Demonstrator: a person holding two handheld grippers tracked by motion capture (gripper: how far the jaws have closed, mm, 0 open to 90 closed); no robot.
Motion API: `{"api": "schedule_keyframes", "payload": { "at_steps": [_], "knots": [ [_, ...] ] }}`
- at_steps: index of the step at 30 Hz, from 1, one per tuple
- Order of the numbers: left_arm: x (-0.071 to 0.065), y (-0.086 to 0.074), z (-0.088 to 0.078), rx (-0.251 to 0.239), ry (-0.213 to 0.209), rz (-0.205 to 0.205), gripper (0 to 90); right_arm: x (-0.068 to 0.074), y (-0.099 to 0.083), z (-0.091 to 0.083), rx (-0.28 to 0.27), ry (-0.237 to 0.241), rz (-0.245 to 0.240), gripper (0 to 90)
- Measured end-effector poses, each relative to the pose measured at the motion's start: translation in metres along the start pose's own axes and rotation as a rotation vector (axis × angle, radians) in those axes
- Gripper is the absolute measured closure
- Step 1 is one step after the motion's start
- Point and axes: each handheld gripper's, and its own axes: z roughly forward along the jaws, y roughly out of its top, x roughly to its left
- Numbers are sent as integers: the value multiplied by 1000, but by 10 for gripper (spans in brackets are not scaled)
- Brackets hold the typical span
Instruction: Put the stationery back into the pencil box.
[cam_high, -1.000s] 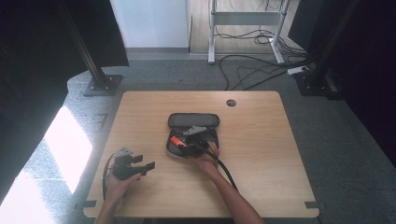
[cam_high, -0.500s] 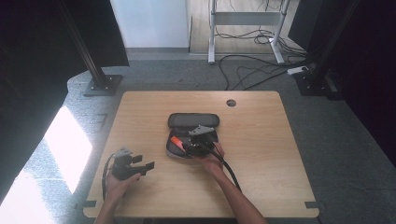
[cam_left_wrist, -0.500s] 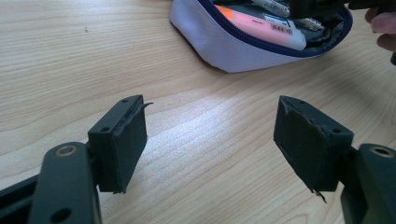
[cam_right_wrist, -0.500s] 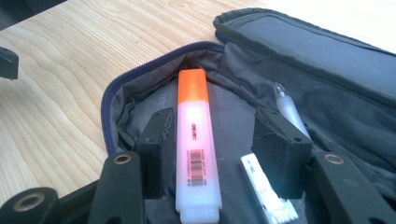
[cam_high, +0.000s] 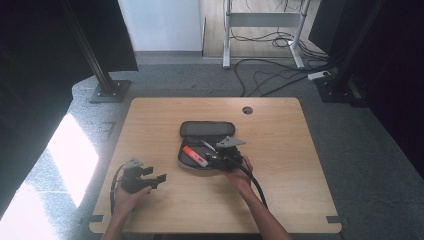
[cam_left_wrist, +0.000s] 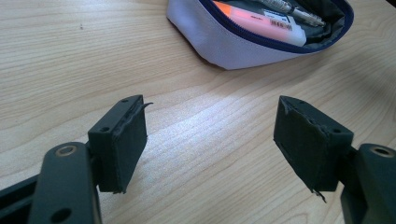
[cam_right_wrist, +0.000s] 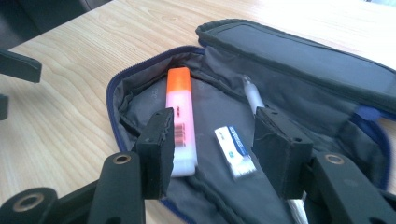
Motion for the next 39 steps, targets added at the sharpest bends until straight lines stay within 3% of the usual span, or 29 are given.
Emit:
{"api": "schedule_keyframes", "payload": {
  "at_steps": [17, 27, 39],
  "knots": [
    [-2, -2, 5, 17, 4, 8, 263, -22, -38, -54, -40, -16, 48, 468],
    [-3, -3, 8, 27, 7, 10, 263, -40, -79, -90, -32, -64, 81, 434],
    [-3, -5, 12, 47, 9, 17, 263, -58, -113, -107, 9, -121, 139, 410]
  ]
}}
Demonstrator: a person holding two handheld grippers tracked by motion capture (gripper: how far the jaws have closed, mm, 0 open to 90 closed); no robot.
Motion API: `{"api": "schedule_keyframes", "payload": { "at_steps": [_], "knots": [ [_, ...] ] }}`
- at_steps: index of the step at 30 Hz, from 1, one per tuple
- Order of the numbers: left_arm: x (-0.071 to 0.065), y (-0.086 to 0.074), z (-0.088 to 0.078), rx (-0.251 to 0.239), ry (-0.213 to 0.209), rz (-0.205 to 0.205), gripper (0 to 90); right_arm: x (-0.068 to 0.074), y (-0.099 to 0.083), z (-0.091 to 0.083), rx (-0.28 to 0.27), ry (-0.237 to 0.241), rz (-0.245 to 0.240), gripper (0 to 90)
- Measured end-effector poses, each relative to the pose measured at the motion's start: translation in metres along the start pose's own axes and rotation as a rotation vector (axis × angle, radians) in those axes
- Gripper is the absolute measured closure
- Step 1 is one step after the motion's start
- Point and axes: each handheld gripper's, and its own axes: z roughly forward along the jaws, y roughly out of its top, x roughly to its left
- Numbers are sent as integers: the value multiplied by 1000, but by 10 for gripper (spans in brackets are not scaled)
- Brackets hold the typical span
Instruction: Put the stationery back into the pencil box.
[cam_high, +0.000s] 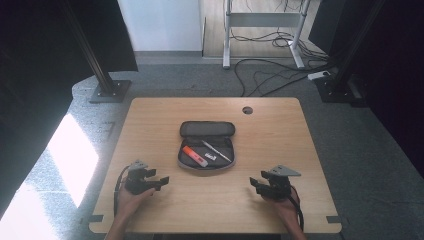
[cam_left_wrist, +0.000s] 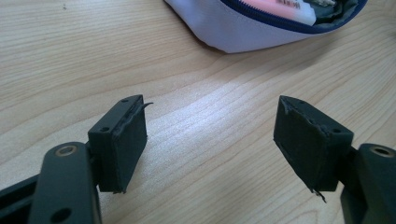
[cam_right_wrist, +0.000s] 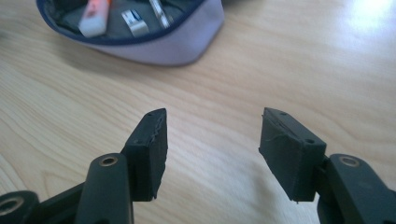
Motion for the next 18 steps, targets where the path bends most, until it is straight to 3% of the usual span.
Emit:
{"api": "schedule_keyframes", "payload": {
  "at_steps": [18],
  "knots": [
    [-1, 0, 0, -1, -1, 5, 263, -3, -6, 3, 26, -18, 2, 386]
  ]
}}
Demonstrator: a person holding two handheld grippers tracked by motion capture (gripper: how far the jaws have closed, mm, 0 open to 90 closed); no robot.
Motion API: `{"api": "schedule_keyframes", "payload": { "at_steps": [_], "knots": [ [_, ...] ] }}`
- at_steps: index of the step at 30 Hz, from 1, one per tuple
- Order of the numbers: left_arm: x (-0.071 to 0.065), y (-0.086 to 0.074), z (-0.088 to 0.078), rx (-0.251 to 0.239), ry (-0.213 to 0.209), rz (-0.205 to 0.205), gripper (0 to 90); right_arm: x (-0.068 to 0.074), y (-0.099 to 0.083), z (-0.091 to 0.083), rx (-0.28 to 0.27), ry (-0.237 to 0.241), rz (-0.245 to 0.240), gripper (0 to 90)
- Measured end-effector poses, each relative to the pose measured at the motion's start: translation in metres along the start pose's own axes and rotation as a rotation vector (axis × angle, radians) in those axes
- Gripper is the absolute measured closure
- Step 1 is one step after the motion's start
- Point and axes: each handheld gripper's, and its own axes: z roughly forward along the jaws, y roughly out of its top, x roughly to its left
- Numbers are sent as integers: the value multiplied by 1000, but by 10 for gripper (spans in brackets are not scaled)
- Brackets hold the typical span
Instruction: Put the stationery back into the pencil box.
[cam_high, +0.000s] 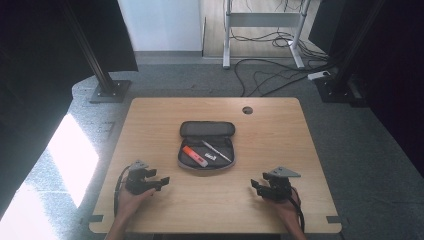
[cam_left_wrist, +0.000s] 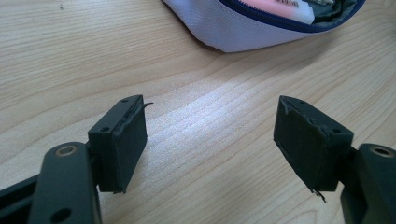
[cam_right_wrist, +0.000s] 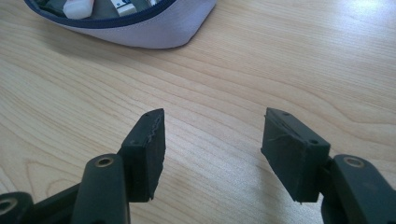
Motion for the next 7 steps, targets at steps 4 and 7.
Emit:
{"api": "schedule_keyframes", "payload": {
  "at_steps": [4, 7],
  "knots": [
    [0, 0, 0, 1, 0, -1, 263, -1, 0, 0, 5, -4, 4, 376],
    [0, 0, 0, 2, 1, -2, 263, -1, -1, 2, 18, -19, -2, 366]
  ]
}}
